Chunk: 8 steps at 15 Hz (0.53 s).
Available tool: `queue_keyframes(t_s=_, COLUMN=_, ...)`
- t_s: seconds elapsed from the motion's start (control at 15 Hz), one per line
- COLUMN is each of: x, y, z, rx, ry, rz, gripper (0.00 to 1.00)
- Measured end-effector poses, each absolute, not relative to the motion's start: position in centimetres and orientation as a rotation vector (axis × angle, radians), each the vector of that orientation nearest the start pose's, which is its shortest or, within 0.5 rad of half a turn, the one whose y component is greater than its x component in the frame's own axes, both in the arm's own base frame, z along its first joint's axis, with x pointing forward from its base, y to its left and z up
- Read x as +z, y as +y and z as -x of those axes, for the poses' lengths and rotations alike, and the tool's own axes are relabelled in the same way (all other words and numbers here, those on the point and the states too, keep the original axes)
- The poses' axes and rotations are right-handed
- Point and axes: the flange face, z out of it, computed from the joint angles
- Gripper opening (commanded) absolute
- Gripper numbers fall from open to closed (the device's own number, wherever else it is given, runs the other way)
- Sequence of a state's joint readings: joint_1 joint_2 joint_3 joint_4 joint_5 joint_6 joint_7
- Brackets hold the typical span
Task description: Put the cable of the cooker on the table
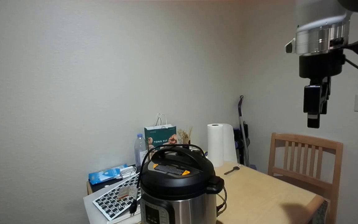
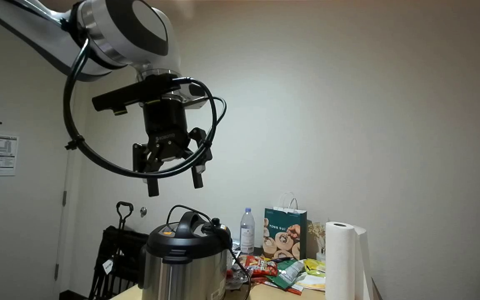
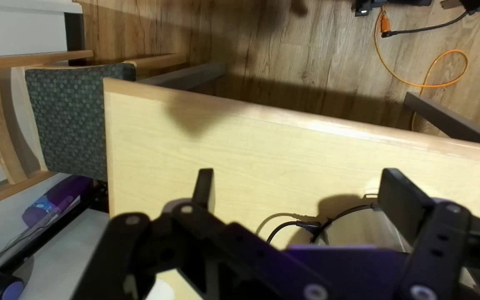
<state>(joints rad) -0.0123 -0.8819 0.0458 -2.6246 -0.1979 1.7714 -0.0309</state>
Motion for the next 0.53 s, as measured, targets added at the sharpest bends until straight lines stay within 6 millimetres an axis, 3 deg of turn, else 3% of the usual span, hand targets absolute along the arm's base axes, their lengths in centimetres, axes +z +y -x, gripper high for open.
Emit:
queue_keyframes(t_s=0.27, x=51.6, y=0.9, z=-30.4, rx=-0.081, ry=-0.207, rz=3.352, gripper=1.00)
queue_keyframes(t_s=0.53, x=53.0, y=6.1, z=-34.8, rx=-0.140, ry=-0.389, rz=3.364, gripper=1.00)
